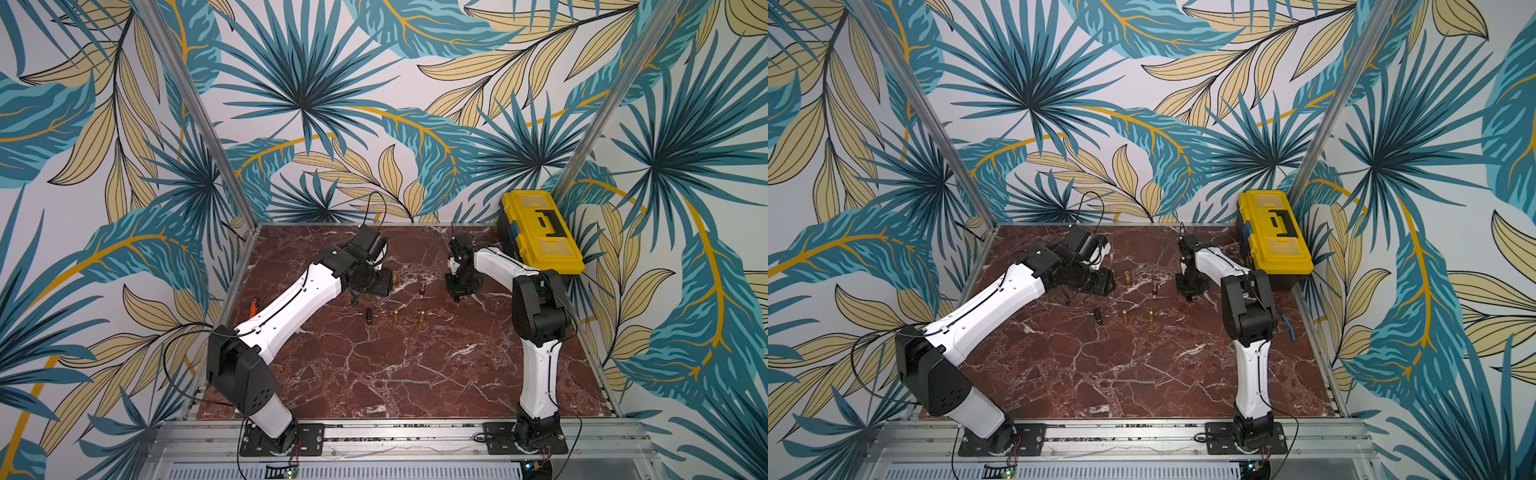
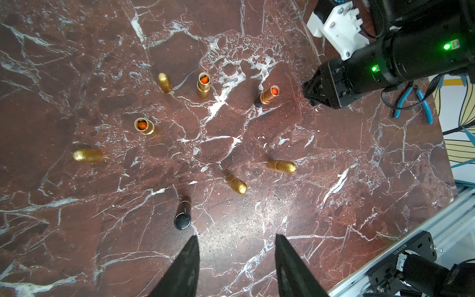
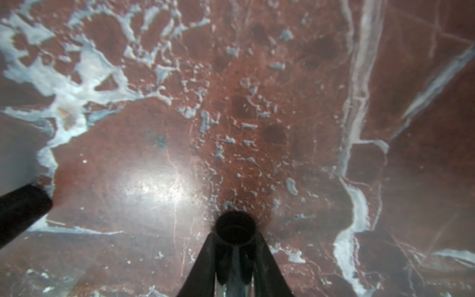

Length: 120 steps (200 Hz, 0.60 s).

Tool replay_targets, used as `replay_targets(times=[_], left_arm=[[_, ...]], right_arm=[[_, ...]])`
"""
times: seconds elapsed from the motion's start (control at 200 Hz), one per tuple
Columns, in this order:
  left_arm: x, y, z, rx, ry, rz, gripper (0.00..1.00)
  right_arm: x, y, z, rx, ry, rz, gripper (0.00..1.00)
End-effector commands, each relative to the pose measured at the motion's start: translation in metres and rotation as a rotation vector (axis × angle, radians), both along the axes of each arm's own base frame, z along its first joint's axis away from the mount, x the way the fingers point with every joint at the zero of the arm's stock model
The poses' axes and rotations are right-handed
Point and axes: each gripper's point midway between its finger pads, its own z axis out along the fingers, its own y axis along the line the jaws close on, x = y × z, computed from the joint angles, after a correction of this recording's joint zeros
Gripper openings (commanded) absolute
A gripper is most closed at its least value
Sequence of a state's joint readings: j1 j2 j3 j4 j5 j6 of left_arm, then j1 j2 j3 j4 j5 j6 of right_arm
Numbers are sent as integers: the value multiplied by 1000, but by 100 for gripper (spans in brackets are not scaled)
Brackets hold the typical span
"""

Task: Open the lipstick cap
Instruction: Pick up the cover from the center of the board.

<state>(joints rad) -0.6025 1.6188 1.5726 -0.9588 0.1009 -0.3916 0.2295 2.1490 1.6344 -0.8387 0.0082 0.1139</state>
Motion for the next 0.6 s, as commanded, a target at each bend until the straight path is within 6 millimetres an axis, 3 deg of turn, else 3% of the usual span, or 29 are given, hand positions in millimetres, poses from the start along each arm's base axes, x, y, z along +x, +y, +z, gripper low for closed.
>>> replay_targets(times=[0.0, 0.095, 0.386, 0.596], left_arm=[[2, -6, 17, -36, -31, -5, 49], [1, -11, 26, -69, -33, -14, 49], [-1, -30, 63, -217, -29, -59, 49], [4, -30, 74, -336, 35, -38, 49]], right_arm=[[-7, 1, -9, 10, 38, 0, 17], [-5, -3, 10, -9, 3, 1, 14], [-9, -6, 99, 17, -180, 23, 13], [-26, 18, 158, 198, -293, 66, 13]])
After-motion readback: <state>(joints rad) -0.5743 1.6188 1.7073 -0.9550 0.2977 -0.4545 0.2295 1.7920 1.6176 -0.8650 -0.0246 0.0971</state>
